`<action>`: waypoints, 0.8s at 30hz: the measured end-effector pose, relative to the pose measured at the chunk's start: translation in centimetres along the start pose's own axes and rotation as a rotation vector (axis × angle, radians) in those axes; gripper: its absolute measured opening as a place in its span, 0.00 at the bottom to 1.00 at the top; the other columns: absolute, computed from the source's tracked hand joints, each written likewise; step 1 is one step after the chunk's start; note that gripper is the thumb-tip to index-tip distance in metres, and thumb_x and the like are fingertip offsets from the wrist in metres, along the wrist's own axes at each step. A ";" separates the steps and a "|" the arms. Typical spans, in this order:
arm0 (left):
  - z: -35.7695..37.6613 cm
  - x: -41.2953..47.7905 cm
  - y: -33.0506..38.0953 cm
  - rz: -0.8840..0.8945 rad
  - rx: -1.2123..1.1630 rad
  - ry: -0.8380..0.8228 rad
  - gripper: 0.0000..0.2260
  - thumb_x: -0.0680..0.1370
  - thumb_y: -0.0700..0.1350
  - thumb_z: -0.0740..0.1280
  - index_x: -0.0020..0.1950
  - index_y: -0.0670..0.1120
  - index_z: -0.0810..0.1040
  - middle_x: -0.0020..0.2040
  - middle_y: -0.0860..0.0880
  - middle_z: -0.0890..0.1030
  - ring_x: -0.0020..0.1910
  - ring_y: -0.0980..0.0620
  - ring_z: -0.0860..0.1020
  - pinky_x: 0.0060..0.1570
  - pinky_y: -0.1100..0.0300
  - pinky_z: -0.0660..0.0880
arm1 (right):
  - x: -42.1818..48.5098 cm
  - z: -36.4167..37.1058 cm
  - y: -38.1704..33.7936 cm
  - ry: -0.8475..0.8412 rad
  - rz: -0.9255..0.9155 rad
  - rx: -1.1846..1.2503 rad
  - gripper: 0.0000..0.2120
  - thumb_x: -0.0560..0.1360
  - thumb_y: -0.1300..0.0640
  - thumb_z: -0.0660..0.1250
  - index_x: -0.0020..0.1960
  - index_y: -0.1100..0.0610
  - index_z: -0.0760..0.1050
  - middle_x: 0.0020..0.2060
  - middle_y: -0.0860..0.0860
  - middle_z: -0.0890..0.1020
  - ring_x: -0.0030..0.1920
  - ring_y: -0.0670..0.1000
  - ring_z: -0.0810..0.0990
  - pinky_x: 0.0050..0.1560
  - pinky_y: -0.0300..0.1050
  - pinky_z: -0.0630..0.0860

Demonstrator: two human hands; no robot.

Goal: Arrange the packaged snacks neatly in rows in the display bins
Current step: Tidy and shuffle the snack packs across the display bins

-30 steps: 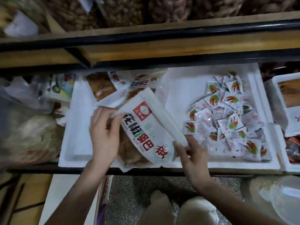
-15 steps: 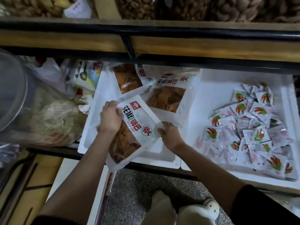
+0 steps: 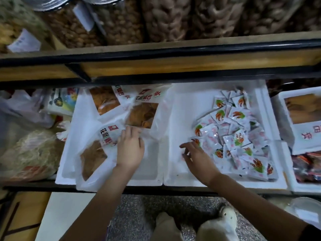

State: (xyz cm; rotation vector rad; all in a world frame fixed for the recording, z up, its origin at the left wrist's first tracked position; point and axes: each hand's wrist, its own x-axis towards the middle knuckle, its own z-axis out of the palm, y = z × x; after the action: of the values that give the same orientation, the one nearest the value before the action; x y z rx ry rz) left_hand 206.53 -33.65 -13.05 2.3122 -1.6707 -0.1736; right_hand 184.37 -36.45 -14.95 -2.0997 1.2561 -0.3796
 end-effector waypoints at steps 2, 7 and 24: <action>1.1 -0.5 4.7 0.157 -0.074 0.050 0.10 0.75 0.40 0.57 0.50 0.42 0.76 0.48 0.42 0.76 0.50 0.39 0.74 0.48 0.48 0.69 | -2.0 -3.3 3.6 0.042 0.020 -0.090 0.13 0.78 0.61 0.61 0.62 0.56 0.71 0.52 0.53 0.75 0.48 0.54 0.77 0.45 0.44 0.72; 5.3 -0.6 18.7 0.528 -0.083 0.005 0.12 0.71 0.42 0.55 0.48 0.44 0.76 0.45 0.46 0.76 0.46 0.48 0.71 0.46 0.54 0.64 | -7.3 -12.6 13.7 0.147 0.189 -0.165 0.15 0.75 0.63 0.64 0.62 0.60 0.72 0.54 0.58 0.76 0.53 0.60 0.76 0.49 0.49 0.73; 19.9 3.1 46.9 -0.160 -0.596 -0.526 0.15 0.81 0.45 0.60 0.62 0.36 0.67 0.60 0.39 0.71 0.57 0.41 0.74 0.44 0.61 0.67 | -9.5 -29.5 36.0 0.249 0.638 0.015 0.26 0.79 0.56 0.59 0.73 0.64 0.56 0.69 0.63 0.67 0.69 0.61 0.65 0.66 0.52 0.63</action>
State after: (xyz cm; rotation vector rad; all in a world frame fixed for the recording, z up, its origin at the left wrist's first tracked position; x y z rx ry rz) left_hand 159.66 -53.34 -17.91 2.0154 -1.3585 -1.2208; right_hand 139.24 -51.36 -16.10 -1.5522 1.9668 -0.3609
